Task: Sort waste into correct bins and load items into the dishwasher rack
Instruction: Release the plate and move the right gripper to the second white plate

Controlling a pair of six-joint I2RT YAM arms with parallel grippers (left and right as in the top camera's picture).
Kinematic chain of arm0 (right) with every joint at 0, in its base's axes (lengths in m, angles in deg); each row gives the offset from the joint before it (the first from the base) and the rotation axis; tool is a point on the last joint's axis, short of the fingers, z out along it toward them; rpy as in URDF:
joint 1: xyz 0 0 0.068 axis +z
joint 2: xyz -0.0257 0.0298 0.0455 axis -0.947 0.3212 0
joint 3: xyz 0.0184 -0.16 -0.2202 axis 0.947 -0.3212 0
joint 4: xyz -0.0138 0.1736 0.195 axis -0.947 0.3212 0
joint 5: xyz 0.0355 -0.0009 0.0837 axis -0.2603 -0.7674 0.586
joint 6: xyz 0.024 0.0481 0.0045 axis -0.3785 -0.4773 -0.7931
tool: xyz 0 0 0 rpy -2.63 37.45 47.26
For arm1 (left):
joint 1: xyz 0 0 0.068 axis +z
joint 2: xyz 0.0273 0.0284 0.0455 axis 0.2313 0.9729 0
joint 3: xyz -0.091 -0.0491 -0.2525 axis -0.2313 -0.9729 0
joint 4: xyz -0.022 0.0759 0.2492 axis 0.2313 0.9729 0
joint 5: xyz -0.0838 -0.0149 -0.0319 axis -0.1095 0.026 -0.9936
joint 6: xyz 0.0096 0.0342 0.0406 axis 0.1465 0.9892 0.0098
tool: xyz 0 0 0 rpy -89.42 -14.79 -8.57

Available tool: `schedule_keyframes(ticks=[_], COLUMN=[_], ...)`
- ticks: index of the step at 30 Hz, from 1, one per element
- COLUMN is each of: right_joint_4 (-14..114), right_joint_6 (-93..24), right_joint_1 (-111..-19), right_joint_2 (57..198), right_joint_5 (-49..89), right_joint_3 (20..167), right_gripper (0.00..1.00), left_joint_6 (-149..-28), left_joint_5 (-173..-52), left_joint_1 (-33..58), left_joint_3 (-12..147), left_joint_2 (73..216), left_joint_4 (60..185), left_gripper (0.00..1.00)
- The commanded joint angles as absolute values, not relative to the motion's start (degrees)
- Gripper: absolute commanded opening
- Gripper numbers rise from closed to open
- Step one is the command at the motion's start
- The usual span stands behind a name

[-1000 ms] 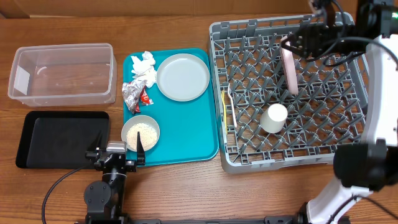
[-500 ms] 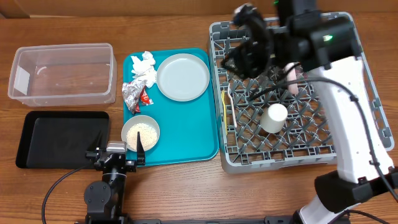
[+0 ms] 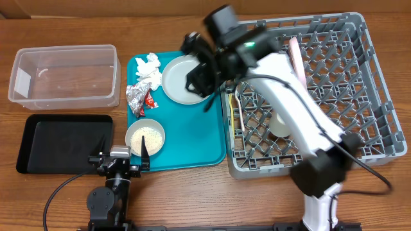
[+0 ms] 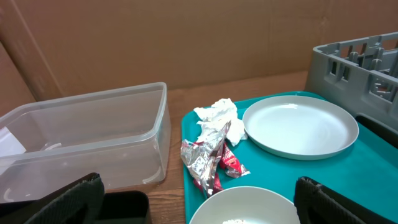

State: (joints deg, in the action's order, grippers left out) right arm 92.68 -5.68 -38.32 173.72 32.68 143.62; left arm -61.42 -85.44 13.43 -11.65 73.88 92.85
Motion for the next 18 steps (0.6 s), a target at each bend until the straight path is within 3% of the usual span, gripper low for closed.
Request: schedule_keyframes(ticks=[1, 18], right_joint_4=[91.35, 84.48], right_joint_6=[-6.03, 8.07], right_joint_1=[-34.88, -33.07], right_joint_2=[179.93, 193.33], right_joint_5=[29.07, 22.95], right_joint_3=[143.72, 143.66], right_gripper=[0.56, 0.57], left_joint_6=[-62.4, -62.4], left_joint_5=[-85.23, -85.23], left_joint_1=[13.73, 13.73], left_joint_3=[-11.8, -11.8], left_joint_2=[73.69, 73.69], left_joint_4=[92.87, 92.89], left_gripper=[1.0, 1.0])
